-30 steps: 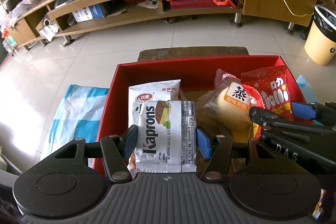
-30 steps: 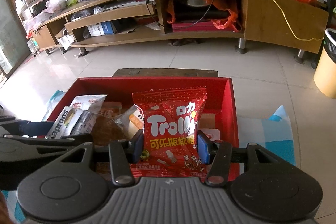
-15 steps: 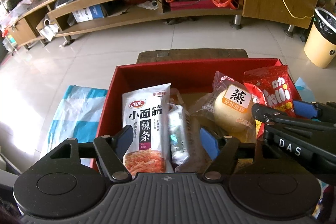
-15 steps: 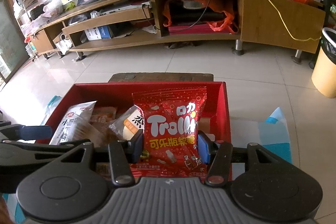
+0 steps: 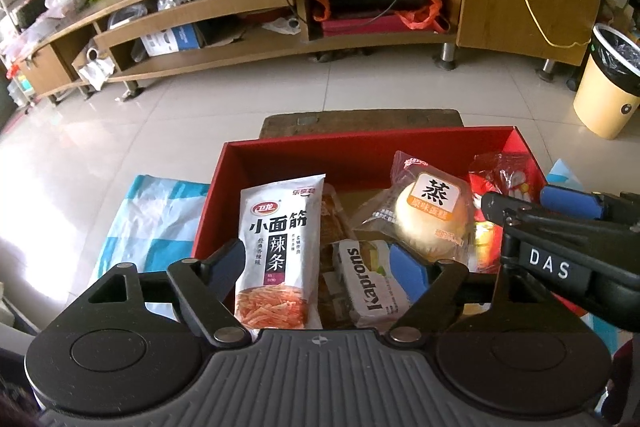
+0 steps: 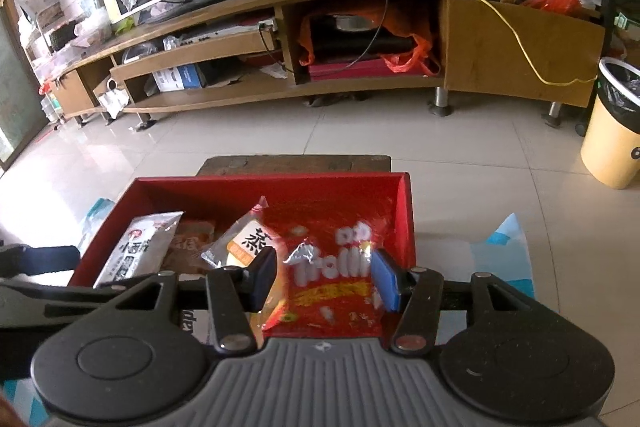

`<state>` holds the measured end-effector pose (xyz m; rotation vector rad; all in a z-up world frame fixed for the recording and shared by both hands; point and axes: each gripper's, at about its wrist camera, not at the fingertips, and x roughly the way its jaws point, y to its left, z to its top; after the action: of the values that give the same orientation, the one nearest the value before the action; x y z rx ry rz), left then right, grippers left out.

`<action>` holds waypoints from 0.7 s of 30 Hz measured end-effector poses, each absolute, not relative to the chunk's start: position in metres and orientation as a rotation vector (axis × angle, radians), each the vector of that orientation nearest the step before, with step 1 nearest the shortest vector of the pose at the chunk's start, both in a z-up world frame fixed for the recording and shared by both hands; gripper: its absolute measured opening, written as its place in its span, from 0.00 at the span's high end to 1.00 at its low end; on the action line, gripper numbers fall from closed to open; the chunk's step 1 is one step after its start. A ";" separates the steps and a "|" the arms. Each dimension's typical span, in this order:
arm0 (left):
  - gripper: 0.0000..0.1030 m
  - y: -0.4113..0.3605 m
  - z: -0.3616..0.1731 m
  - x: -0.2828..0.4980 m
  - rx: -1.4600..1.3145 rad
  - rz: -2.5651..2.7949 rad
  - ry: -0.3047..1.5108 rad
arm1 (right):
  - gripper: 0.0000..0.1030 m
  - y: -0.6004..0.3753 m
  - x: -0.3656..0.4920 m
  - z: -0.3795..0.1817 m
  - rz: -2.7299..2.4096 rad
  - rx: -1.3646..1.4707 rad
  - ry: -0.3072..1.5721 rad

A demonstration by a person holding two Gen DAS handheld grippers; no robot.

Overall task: Organize snacks
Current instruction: 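Open the left tool to drop the Kaprons packet while the right tool releases the Trolli bag, then move the left tool over the sausage packet while the right tool moves over the waffle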

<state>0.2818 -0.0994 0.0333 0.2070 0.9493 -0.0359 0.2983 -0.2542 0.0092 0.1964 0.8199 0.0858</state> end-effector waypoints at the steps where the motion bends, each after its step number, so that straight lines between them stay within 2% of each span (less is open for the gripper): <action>1: 0.18 -0.100 0.034 0.280 0.210 -0.035 0.946 | 0.52 -0.255 0.298 0.011 0.087 0.197 0.817; 21: 0.18 -0.104 0.037 0.262 0.230 -0.056 0.948 | 0.52 -0.256 0.286 0.017 0.115 0.192 0.837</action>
<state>0.2619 -0.1039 0.0373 0.2301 0.9475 -0.0563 0.2865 -0.2564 0.0166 0.1917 0.8368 0.1151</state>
